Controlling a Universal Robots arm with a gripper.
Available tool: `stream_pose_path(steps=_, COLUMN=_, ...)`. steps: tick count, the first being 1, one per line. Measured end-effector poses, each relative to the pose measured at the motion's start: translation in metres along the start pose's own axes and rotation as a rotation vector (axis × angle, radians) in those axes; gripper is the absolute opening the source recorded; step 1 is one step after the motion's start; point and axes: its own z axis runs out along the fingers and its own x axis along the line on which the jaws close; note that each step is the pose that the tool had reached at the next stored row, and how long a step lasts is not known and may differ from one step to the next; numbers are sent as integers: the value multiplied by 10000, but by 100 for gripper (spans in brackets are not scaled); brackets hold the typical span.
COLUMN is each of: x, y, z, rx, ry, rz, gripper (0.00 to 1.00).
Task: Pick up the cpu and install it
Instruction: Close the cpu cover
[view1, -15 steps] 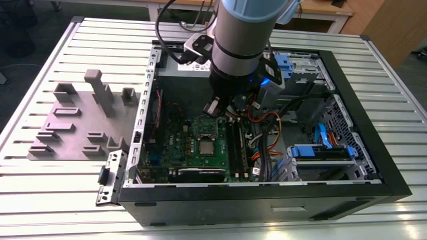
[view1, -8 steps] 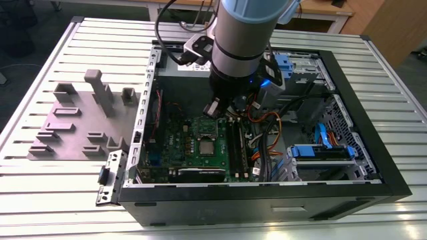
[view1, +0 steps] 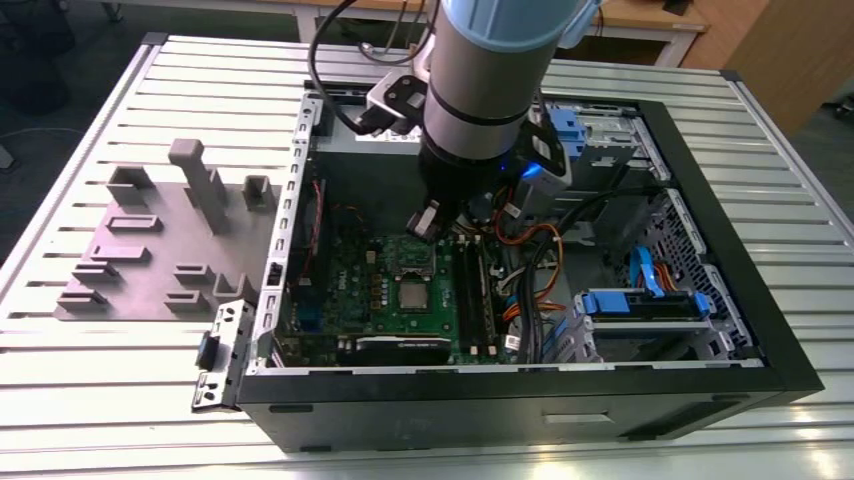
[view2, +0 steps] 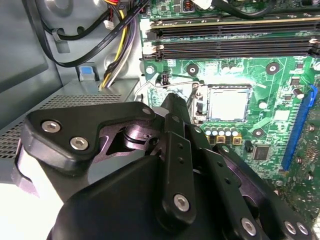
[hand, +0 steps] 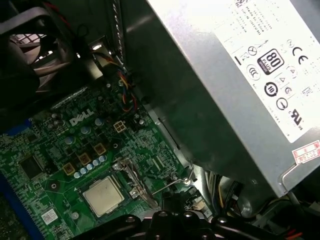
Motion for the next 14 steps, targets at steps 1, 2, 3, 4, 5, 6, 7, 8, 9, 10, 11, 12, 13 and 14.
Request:
stream_pose_path(steps=1, x=8, y=-5, z=-2, rx=0, ry=0, rz=0, gripper=11)
stream_pose_path(steps=2, x=15, y=-10, z=-3, rx=0, ry=0, rz=-1, gripper=11)
stream_pose_path(steps=3, x=22, y=-15, z=-4, rx=0, ry=0, rz=0, gripper=11)
stream_pose_path(steps=4, x=29, y=-19, z=-6, rx=0, ry=0, rz=-1, gripper=11)
stream_pose_path(steps=5, x=35, y=-24, z=-7, rx=0, ry=0, rz=0, gripper=11)
stream_pose_path(steps=6, x=41, y=-28, z=-8, rx=0, ry=1, rz=-1, gripper=11)
stream_pose_path(steps=7, x=47, y=-32, z=-9, rx=0, ry=0, rz=0, gripper=11)
stream_pose_path(steps=8, x=53, y=-36, z=-10, rx=0, ry=-1, rz=-1, gripper=11)
stream_pose_path(steps=9, x=59, y=-39, z=-12, rx=0, ry=0, rz=-1, gripper=11)
stream_pose_path(steps=10, x=65, y=-44, z=-13, rx=0, ry=0, rz=-1, gripper=11)
stream_pose_path(steps=11, x=71, y=-48, z=-14, rx=0, ry=0, rz=-1, gripper=11)
stream_pose_path(steps=12, x=78, y=-52, z=-15, rx=0, ry=0, rz=-1, gripper=11)
stream_pose_path(steps=13, x=84, y=-57, z=-17, rx=0, ry=0, rz=-2, gripper=11)
stream_pose_path(steps=14, x=90, y=-61, z=-18, rx=0, ry=0, rz=-2, gripper=11)
